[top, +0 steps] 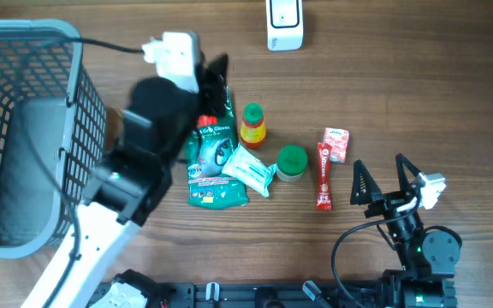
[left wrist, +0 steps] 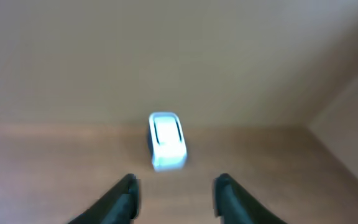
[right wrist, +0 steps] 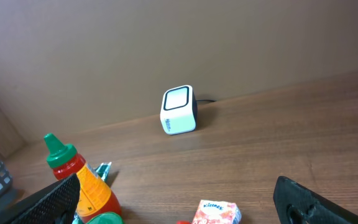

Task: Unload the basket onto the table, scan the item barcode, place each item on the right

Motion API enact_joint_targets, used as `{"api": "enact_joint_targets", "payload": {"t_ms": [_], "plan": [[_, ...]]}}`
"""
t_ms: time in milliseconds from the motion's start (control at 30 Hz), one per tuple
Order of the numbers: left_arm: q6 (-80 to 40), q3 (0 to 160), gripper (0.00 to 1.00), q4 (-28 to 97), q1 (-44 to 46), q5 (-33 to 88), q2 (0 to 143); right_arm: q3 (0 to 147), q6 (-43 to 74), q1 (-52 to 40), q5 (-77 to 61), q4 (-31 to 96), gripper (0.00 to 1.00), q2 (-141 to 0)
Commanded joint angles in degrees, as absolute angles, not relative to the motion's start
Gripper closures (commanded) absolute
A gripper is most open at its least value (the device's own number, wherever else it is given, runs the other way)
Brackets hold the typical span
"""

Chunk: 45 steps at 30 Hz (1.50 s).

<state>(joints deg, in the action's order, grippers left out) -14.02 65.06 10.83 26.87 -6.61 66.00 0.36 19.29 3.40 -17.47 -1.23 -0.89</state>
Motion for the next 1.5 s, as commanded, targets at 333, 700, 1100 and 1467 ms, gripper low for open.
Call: {"api": "enact_joint_targets", "payload": {"t_ms": [333,700,1100,1467], "plan": [[16.88,94.85,0.3,23.57,13.61,-12.84,63.79,0.3,19.66,3.11,-16.67,-1.37,0.0,-0.43],[19.25,94.72,0.07,33.12,13.58,-9.32,52.58,0.3,19.66,3.11,-16.67,-1.37,0.0,-0.43],[17.06,90.37,0.0,26.0,-4.47,-2.59,31.57,0.3,37.6,3.11,-21.45,-1.58,0.0,-0.43],[17.08,86.87,0.0,28.08,-5.06,-2.39,23.99,0.3,51.22,3.11,-33.39,-1.91,0.0,-0.43]]}}
